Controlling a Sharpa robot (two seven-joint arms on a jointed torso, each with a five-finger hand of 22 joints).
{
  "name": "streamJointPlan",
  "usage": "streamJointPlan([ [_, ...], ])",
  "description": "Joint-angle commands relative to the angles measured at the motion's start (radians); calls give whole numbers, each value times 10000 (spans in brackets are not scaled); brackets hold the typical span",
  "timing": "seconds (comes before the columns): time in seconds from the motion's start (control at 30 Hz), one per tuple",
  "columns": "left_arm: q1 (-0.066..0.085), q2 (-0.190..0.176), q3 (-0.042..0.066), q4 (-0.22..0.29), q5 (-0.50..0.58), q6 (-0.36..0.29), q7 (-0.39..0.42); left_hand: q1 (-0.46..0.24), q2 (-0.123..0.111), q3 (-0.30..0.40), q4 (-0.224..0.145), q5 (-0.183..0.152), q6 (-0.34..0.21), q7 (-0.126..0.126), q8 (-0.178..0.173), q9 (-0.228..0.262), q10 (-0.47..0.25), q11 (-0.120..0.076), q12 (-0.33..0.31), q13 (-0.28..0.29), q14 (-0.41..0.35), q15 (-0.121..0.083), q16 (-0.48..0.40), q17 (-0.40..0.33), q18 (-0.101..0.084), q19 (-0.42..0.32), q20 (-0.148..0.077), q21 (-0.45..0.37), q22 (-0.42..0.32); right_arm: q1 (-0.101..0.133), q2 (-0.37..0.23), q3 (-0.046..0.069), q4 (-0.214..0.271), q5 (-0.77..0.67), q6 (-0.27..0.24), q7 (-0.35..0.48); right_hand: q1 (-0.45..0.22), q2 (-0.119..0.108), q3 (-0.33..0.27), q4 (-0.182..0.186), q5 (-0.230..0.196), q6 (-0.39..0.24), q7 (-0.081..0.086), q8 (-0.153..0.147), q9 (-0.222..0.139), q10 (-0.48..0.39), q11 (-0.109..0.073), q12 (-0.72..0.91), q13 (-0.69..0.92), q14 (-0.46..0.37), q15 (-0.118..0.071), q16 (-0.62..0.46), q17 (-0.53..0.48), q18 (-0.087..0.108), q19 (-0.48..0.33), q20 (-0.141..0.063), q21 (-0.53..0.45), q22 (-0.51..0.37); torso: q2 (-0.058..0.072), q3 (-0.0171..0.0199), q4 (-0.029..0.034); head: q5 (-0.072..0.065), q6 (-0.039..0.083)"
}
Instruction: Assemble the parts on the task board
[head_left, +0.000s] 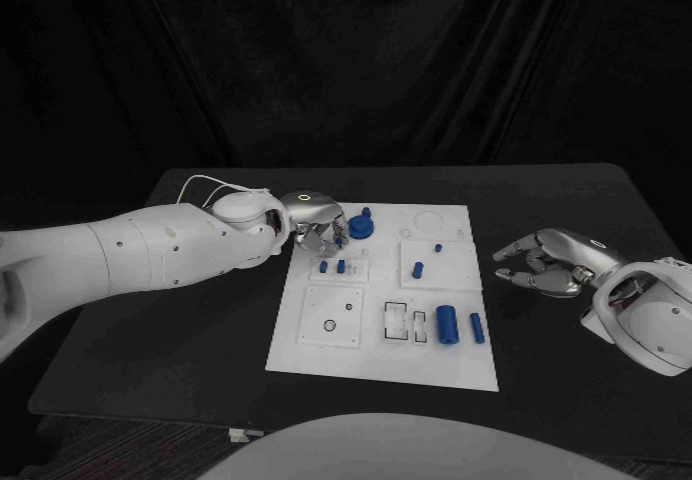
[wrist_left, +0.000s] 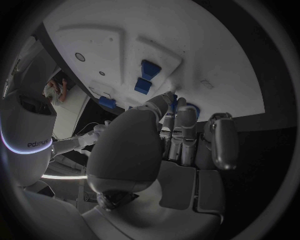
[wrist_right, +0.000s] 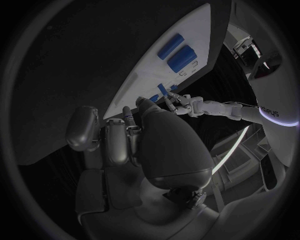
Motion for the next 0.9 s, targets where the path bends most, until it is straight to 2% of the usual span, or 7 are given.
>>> streamJointPlan([
  [0.03,-110,57,-47,33,-10,274,71,25,-30,45,-35,14,-23,-34,-14,4,89,-27,18,5,-105,-1,-41,-22,9,-73,0,-58,1813,-30,-11,5,-2,-17,54,-63,112,-4,43,-5,48,79,19,-2,-12,369,-17,-34,1268,584,-39,-45,-8,12,-49,14,-56,1467,2,-4,-4,14,-1],
  [0.3,-127,25,-48,71,-10,328,74,10,-35,39,-38,-6,-25,-38,-21,4,130,-32,34,25,-132,-2,-59,-58,12,-86,1,-76,1809,-42,8,5,-18,-17,69,-77,112,-4,43,-5,48,79,19,-2,-12,369,-17,-34,1268,584,-39,-45,-8,12,-49,14,-56,1467,4,-15,-12,34,-1],
  [0.67,-134,-47,-48,140,-10,336,65,-13,-51,27,-40,-32,-28,-45,-29,3,160,-38,44,46,-182,-1,-103,-137,24,-122,3,-135,1792,-48,20,5,-24,-17,88,-92,128,3,59,-14,49,83,20,-1,-12,362,-17,-44,1258,583,-39,-52,-15,18,-58,14,-88,1460,-1,7,12,-3,-1],
  [0.9,-135,-98,-48,213,-10,337,39,-91,-77,0,-16,-117,-37,-61,-48,0,107,-41,0,65,-309,5,-219,-331,47,-194,10,-253,1759,-49,20,5,-17,-17,100,-104,128,3,59,-14,49,83,20,-1,-12,362,-17,-44,1258,583,-39,-52,-15,18,-58,14,-88,1460,8,0,0,17,-1],
])
